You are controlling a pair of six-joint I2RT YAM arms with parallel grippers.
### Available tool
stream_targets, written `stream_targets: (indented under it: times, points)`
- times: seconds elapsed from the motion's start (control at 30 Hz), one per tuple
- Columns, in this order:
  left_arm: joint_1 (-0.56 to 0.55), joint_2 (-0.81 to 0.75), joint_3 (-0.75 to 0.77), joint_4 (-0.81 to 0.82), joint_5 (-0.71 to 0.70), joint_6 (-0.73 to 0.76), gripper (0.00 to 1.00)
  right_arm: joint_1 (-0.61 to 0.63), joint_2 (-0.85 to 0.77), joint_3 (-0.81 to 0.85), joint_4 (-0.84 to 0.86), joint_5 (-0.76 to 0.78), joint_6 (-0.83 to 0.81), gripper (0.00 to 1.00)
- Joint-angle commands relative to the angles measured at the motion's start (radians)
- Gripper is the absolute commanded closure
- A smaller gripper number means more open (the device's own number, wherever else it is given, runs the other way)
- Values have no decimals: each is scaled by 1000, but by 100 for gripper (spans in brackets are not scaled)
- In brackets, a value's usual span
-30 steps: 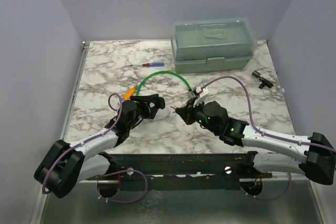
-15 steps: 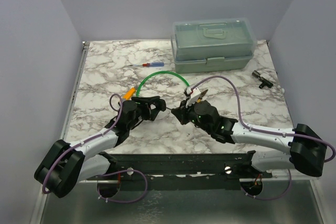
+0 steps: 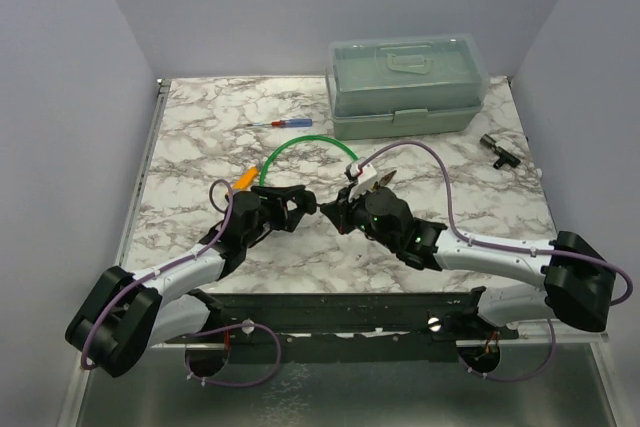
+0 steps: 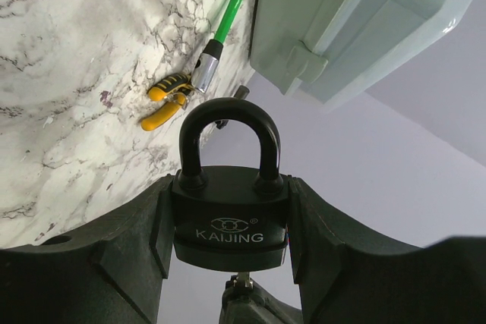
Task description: Unlock with the key
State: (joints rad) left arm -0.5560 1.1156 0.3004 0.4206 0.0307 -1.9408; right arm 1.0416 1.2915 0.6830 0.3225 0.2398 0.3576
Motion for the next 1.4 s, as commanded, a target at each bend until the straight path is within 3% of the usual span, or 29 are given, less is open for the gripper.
stream_targets:
  times: [0.0, 0.8, 1.37]
  points:
    - [1, -19, 35, 75, 34, -25, 100, 6, 29, 33, 33, -14, -15, 100]
    - [2, -49, 26, 73, 1, -33, 100, 6, 40, 21, 25, -29, 0, 100]
    - [2, -39, 38, 73, 40, -18, 100, 6, 84, 55, 60, 45, -6, 100]
